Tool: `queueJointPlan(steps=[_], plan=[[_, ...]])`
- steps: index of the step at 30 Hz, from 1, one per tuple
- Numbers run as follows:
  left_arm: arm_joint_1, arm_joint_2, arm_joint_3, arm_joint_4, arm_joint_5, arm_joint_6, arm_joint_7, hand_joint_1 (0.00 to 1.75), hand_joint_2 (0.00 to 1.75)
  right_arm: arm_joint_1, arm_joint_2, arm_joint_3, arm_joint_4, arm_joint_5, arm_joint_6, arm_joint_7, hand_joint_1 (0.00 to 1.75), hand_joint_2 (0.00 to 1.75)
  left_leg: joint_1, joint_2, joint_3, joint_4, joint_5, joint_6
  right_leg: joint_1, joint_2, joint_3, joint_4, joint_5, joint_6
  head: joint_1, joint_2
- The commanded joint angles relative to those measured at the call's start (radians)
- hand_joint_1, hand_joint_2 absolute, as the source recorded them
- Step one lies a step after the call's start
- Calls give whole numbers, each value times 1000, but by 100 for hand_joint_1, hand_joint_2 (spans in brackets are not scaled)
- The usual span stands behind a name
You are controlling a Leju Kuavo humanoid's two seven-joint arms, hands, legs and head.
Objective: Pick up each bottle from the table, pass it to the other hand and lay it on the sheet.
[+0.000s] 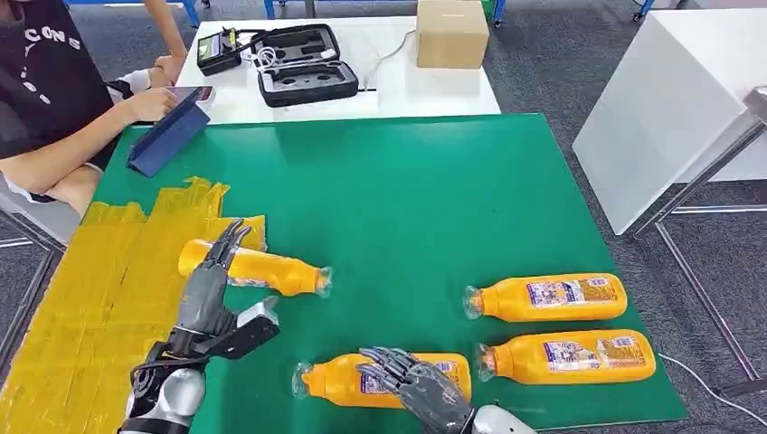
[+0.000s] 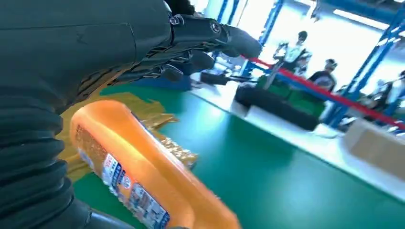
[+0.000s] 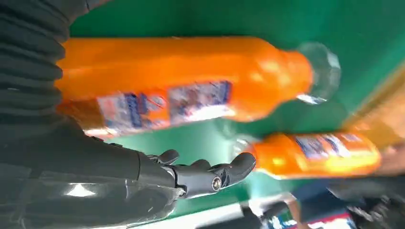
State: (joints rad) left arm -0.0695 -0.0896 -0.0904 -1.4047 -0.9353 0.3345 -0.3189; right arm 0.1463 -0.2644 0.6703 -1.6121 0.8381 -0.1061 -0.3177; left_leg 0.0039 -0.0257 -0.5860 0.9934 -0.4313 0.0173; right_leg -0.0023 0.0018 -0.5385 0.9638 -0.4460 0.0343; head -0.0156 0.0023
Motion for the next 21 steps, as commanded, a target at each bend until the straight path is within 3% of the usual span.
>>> queueJointPlan(steps=[1, 4, 10, 21], plan=[[92, -6, -46, -158, 18, 2, 9, 0, 175, -28, -43, 69, 86, 193, -87, 237, 0, 175, 0, 4, 4, 0, -2, 0, 0, 2, 4, -2, -1, 0, 0, 0], [117, -7, -33, -176, 13, 4, 17, 0, 175, -61, -8, 83, 120, 264, -81, 282, 0, 175, 0, 7, 6, -2, -3, -1, 0, 5, 5, -3, 0, -1, 0, 0], [133, -3, -23, -186, 15, 15, 14, 0, 175, -48, -86, 74, 95, 284, -45, 345, 0, 175, 0, 2, 4, -1, -1, 0, 0, 0, 4, -2, -1, 0, 0, 0], [143, 0, -39, -192, 21, 18, 21, 0, 175, -73, -57, 42, 177, 276, 19, 409, 0, 175, 0, 3, 7, -2, -2, 0, 0, 1, 7, -3, -1, 0, 0, 0]])
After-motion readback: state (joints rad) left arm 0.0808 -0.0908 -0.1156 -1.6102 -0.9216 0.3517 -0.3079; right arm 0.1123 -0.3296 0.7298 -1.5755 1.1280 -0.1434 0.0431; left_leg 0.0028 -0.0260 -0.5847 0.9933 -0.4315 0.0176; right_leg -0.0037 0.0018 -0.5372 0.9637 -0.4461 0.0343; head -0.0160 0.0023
